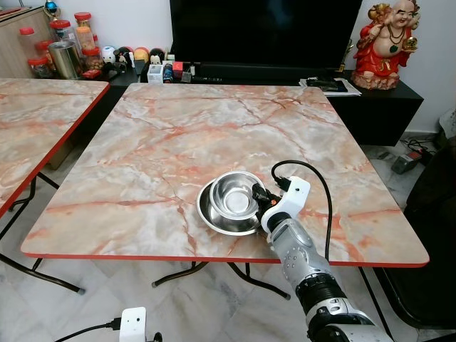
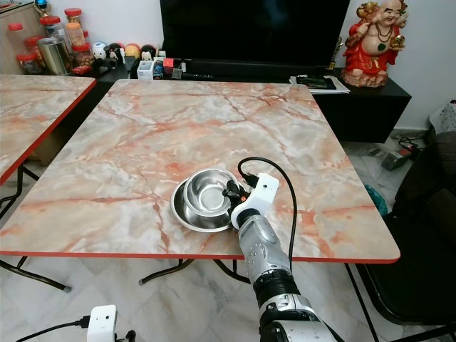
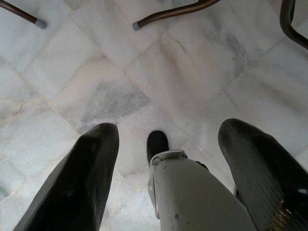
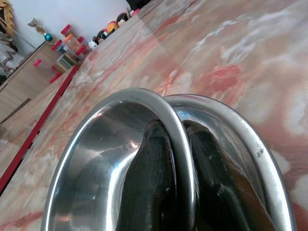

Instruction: Setting the table

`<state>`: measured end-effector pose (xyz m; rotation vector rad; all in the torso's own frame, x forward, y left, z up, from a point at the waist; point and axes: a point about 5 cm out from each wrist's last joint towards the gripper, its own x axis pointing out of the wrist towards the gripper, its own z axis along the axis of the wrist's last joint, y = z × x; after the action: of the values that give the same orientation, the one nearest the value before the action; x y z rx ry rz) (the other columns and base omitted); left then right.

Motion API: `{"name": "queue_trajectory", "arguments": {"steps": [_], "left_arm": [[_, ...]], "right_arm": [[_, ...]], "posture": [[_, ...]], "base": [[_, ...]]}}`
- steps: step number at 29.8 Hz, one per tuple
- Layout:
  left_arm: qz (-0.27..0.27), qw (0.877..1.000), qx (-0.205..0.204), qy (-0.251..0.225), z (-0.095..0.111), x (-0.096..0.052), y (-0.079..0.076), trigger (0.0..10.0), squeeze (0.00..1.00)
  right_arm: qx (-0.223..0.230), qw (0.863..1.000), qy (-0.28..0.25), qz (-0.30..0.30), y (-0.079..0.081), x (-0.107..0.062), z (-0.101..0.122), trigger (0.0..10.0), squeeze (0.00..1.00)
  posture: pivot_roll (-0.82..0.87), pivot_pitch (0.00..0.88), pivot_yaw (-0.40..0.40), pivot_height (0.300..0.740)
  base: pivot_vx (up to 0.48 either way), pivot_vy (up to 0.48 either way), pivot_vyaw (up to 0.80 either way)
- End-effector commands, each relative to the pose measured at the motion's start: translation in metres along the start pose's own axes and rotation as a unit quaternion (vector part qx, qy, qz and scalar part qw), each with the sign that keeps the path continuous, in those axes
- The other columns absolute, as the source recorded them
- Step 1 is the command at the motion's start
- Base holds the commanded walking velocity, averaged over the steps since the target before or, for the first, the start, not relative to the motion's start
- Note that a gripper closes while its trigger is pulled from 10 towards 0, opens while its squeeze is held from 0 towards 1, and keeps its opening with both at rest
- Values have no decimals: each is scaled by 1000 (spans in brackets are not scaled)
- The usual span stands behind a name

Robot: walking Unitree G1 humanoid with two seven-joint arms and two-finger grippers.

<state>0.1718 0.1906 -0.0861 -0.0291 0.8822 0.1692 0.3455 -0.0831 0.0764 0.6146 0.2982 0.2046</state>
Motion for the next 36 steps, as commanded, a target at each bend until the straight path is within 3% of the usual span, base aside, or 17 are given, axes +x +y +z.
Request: {"name": "queue_trajectory", "arguments": {"steps": [1,15,23,24,25,26,29,30,31,32,33,36], "left_arm": [[1,1000,-1,10,-4,-1,0,10000,0],[1,1000,-5,7,-1,0,-1,10000,0],[1,1000,-5,7,-1,0,-1,10000,0],[1,1000,-5,7,-1,0,-1,10000,0],[1,1000,-5,7,-1,0,-1,10000,0],[1,1000,-5,7,-1,0,-1,10000,0],[1,1000,-5,7,-1,0,-1,10000,0],[2,1000,-5,7,0,0,-1,10000,0],[2,1000,-5,7,0,0,-1,10000,0],[2,1000,-5,6,0,1,-1,10000,0],[1,1000,-5,6,1,1,-1,10000,0],[2,1000,-6,5,1,1,-1,10000,0]], "right_arm": [[12,1000,1,23,18,6,1,10000,0],[0,998,22,57,30,10,-1,10000,0],[-2,998,20,53,29,10,0,10000,0],[-1,998,18,55,29,10,1,10000,404],[-1,998,18,55,29,10,1,10000,404],[0,998,17,61,31,10,2,10000,1000],[-12,998,14,62,32,11,3,10000,1000],[-14,998,13,58,32,11,4,10000,914],[-14,998,13,58,32,11,4,10000,914],[-16,998,12,58,32,11,4,10000,90],[-16,998,12,58,33,11,5,10000,0],[-14,998,8,58,33,12,6,10000,0]], "posture": [[-6,0,-47,740],[-6,0,-50,740],[-5,0,-51,740],[-6,0,-51,740],[-6,0,-51,740],[-7,0,-50,740],[-6,0,-52,740],[-6,0,-52,740],[-6,0,-52,740],[-6,0,-51,740],[-6,0,-51,740],[-5,0,-51,740]], "base": [[0,0,0],[0,0,0],[0,0,0],[0,0,0],[0,0,0],[0,0,0],[0,0,0],[0,0,0],[0,0,0],[0,0,0],[0,0,0],[0,0,0]]}}
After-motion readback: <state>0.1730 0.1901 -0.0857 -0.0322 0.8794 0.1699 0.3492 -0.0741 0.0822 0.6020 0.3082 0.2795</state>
